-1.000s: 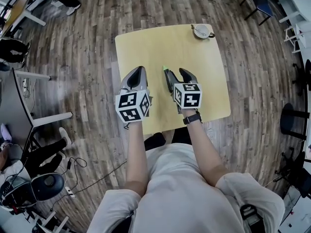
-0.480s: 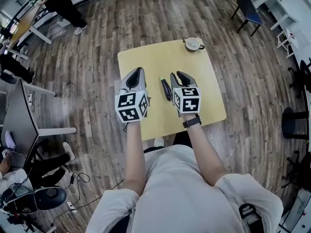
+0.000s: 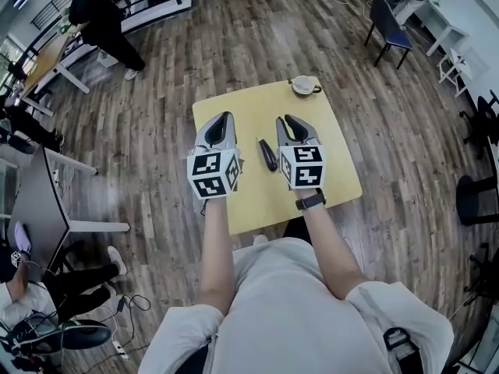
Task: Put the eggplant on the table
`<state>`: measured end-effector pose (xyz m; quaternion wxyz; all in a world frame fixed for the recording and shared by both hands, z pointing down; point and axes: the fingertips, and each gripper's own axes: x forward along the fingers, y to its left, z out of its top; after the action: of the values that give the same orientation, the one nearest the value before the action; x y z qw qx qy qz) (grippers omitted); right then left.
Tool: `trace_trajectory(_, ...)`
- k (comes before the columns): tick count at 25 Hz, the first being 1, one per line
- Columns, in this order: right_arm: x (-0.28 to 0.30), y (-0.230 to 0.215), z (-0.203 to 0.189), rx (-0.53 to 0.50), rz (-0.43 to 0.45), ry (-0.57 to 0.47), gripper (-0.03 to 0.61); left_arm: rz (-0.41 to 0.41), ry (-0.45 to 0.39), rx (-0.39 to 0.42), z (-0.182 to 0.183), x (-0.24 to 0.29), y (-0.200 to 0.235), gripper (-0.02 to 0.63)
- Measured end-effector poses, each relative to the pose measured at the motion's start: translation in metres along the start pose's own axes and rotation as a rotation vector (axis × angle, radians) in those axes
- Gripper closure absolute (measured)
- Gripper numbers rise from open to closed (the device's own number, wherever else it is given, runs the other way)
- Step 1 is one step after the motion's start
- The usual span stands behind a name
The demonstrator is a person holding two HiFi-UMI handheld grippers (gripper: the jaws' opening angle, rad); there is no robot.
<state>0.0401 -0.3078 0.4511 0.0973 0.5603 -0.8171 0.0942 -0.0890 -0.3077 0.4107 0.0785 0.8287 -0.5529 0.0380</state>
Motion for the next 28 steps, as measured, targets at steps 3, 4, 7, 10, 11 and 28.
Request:
trace_trajectory(3,-0.008,-0.002,0.014,-0.006,-0.009,-0.033,0.517,-0.006,-0.017,0.013,0.009,-0.003,-0.005,0.606)
trace_trajectory(4,-0.012,-0.003,0.019,-0.008,-0.01,-0.045,0.518,-0.007,-0.024,0.017,0.012,-0.004,-0.007,0.606)
trace_trajectory(7,-0.021,-0.002,0.032,-0.013,-0.014,-0.078,0.529,-0.01,-0.043,0.027,0.02,-0.008,-0.011,0.606)
trace_trajectory(10,-0.028,-0.001,0.043,-0.025,-0.014,-0.101,0.537,-0.008,-0.064,0.029,0.026,-0.012,-0.013,0.606)
trace_trajectory(11,-0.031,0.0,0.047,-0.031,-0.014,-0.109,0.538,-0.007,-0.071,0.029,0.029,-0.014,-0.013,0.606)
trace_trajectory(28,-0.069,0.003,0.092,-0.084,-0.086,-0.238,0.569,-0.003,-0.157,0.076,0.06,-0.034,-0.021,0.606)
